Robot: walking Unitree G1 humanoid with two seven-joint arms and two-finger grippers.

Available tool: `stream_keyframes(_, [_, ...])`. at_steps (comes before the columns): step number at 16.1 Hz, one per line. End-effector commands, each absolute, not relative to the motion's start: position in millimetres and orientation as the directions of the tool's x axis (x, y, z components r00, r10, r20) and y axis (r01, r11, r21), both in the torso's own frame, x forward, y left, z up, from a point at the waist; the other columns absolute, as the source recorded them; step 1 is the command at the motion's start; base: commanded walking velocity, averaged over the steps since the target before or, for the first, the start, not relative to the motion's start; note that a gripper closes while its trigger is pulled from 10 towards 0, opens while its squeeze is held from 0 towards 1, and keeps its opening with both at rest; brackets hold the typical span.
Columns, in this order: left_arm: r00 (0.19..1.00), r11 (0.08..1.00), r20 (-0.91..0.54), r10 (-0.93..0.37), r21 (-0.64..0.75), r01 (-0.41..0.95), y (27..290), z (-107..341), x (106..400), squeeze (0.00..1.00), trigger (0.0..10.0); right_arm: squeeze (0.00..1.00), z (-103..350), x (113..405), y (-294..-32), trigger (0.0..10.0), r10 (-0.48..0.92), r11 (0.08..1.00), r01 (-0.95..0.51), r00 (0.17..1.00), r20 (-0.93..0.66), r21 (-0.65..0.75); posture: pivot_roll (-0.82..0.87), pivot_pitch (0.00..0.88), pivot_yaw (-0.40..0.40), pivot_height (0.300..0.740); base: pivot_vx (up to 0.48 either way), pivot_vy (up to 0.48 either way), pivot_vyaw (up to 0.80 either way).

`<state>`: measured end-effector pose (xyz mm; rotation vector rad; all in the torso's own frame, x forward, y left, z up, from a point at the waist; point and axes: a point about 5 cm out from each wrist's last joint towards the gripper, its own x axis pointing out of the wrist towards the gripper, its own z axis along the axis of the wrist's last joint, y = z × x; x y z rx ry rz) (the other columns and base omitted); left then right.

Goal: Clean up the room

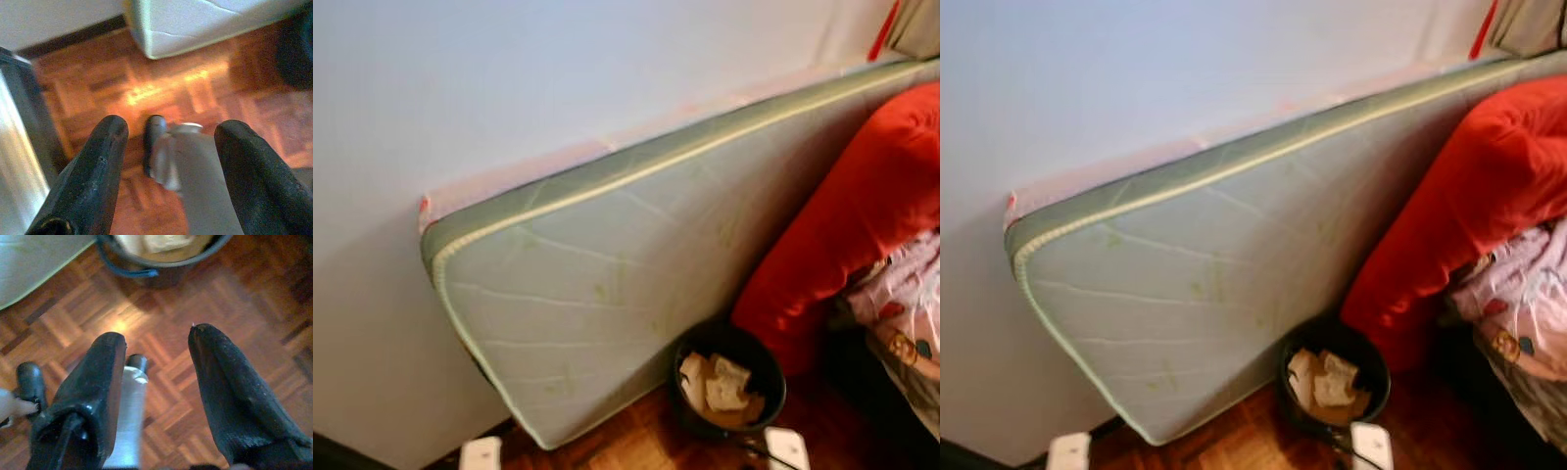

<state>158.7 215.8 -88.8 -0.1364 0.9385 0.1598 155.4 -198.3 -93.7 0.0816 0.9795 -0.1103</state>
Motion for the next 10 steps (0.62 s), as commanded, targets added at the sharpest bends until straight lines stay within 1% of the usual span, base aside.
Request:
stream_keyframes(1, [0.585,1.0,-0.811,0.03,0.022,-0.022,209.8,-73.8,197.3,0.0,10.0,0.0,-88.5,168.0,-203.4,10.0,-0.042,0.949,0.28,0.564,-0.825,0.143,0.03,0.0,0.016,0.74,0.0,-0.262,-0.49])
stream_keyframes(4, [0.584,1.0,-0.811,0.029,0.021,-0.02,209.7,-73.8,197.2,0.0,10.0,0.0,-88.3,168.4,-203.0,10.0,-0.024,0.959,0.248,0.561,-0.827,0.14,0.02,0.0,0.016,0.74,0.0,-0.26,-0.76])
stream_keyframes(5, [0.584,1.0,-0.811,0.028,0.02,-0.02,209.6,-73.8,197.3,0.0,10.0,0.0,-88.5,168.1,-203.1,10.0,-0.031,0.956,0.259,0.56,-0.828,0.14,0.02,0.0,0.017,0.74,0.0,-0.266,-0.74])
stream_keyframes(10, [0.584,1.0,-0.811,0.023,0.017,-0.016,209.7,-73.9,197.0,0.0,10.0,0.0,-88.2,168.6,-203.0,10.0,-0.043,0.956,0.263,0.568,-0.822,0.132,0.01,0.0,0.022,0.74,0.0,-0.264,0.0])
